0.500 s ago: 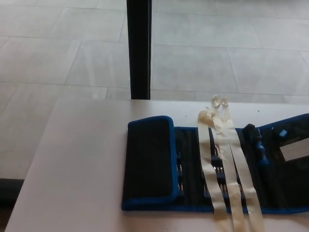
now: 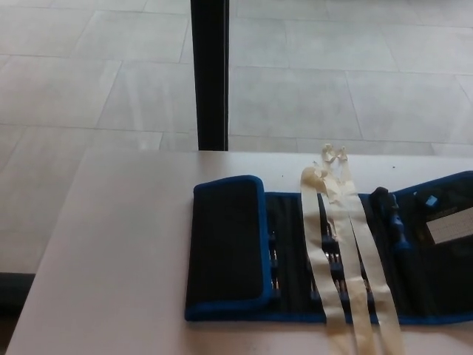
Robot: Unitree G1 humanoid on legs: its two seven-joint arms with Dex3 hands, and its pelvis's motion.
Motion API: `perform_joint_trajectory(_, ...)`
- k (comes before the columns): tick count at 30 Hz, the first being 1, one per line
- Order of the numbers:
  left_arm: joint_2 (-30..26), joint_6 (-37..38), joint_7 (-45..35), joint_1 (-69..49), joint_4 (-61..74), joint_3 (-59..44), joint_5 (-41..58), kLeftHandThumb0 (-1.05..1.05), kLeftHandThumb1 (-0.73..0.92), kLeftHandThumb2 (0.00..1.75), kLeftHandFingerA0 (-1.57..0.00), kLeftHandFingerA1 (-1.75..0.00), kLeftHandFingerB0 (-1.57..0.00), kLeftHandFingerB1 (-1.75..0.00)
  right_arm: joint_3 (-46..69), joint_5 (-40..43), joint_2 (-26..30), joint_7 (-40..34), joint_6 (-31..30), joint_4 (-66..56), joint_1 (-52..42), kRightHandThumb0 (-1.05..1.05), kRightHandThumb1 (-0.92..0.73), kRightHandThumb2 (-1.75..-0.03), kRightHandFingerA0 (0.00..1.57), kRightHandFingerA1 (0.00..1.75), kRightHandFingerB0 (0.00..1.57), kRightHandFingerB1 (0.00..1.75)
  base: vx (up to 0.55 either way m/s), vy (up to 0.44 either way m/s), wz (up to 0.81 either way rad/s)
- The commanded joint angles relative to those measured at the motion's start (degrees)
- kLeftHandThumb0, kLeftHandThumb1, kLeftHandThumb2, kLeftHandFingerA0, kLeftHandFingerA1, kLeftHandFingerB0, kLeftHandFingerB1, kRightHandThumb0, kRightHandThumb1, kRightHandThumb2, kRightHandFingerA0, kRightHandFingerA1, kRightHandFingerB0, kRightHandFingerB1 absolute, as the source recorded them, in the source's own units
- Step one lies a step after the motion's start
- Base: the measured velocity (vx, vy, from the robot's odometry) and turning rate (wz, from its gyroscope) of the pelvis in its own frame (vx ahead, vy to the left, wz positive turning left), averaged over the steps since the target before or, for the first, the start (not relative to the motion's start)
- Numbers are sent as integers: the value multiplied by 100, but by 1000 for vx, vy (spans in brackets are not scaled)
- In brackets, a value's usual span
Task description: The robot uses its right hand to lift an edge of the toolkit kept in middle of the desk and make one fold in it
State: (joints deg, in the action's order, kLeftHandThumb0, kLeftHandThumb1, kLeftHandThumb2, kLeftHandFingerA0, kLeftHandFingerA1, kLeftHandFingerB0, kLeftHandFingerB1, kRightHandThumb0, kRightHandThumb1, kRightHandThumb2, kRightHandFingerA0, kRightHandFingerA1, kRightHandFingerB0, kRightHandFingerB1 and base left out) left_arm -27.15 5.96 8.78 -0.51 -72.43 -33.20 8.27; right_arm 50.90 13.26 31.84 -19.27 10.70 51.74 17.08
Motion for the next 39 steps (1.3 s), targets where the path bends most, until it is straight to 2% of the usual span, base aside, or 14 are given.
perform_joint_trajectory(1, -133, 110, 211, 25, -82, 29, 87, -44, 47, 54, -78, -113, -69, -51, -113, 550, 40, 269, -185, -841, 487, -71, -70, -61, 55, 72, 49, 53, 0, 0, 0)
perform_joint_trajectory(2, -133, 124, 188, 22, -67, 22, 103, -46, 48, 55, -74, -109, -67, -52, -220, 509, -36, 231, -246, -1041, 539, -75, -72, -61, 58, 72, 53, 57, 0, 0, 0)
perform_joint_trajectory(3, -119, 151, 128, 19, -46, -42, 186, -42, 47, 55, -75, -126, -69, -54, -396, 408, -133, 191, -354, -1366, 512, -76, -75, -62, 56, 71, 52, 58, 0, 0, 0)
perform_joint_trajectory(4, -112, 166, 106, 23, -45, -76, 226, -42, 47, 55, -75, -126, -69, -54, -503, 368, -205, 178, -416, -1586, 478, -76, -75, -62, 56, 71, 52, 58, 0, 0, 0)
perform_joint_trajectory(5, -116, 153, 99, 23, -43, -90, 240, -43, 47, 55, -88, -134, -70, -54, -629, 375, -304, 143, -606, -1933, 432, -81, -76, -63, 57, 71, 50, 60, 0, 0, 0)
perform_joint_trajectory(6, -117, 135, 92, 28, -41, -107, 263, -43, 47, 55, -88, -134, -70, -54, -806, 366, -439, 104, -864, -2399, 394, -81, -76, -63, 57, 71, 50, 60, 0, 0, 0)
perform_joint_trajectory(7, -139, 101, 149, 21, -47, -9, 159, -46, 47, 55, -88, -130, -70, -52, -899, 481, -613, 116, -986, -2771, 372, -80, -76, -63, 55, 68, 48, 57, 0, 0, 0)
perform_joint_trajectory(8, -119, 136, 145, -22, -66, -16, 167, -45, 47, 55, -81, -111, -67, -51, -1044, 479, -720, 265, -934, -2946, 300, -79, -76, -62, 52, 65, 49, 55, 0, 0, 0)
perform_joint_trajectory(9, -112, 163, 114, -30, -58, -29, 185, -44, 49, 54, -78, -90, -70, -52, -1177, 624, -813, 599, -938, -2985, 283, -74, -77, -63, 43, 60, 38, 52, 0, 0, 0)
perform_joint_trajectory(10, -98, 192, 123, -27, -53, -55, 215, -42, 48, 54, -77, -101, -71, -53, -1344, 629, -902, 781, -954, -3041, 234, -73, -78, -63, 43, 51, 37, 48, 0, 0, 0)
perform_joint_trajectory(11, -94, 192, 130, -25, -50, -63, 231, -43, 49, 54, -77, -97, -71, -53, -1506, 637, -987, 846, -1150, -3192, 157, -65, -62, -103, 38, 60, 20, 51, 0, 0, 0)
perform_joint_trajectory(12, -106, 202, 121, -39, -54, -10, 183, -44, 49, 54, -78, -92, -70, -53, -1577, 772, -1068, 956, -1295, -3315, 112, -63, -81, -63, 35, 45, 26, 41, 0, 0, 0)
perform_joint_trajectory(20, -118, 188, 124, -21, -53, -33, 248, -46, 49, 55, -79, -88, -70, -52, -2041, 1087, -1519, 1128, -2281, -3827, -315, -57, -87, -65, 26, 42, 20, 38, 0, 0, 0)
perform_joint_trajectory(39, -114, 258, 140, -20, -59, 4, 249, -45, 49, 54, -77, -89, -76, -55, -2207, 1120, -1500, 1346, -3350, -3066, -487, -56, -92, -67, 21, 42, 17, 39, 0, 0, 0)
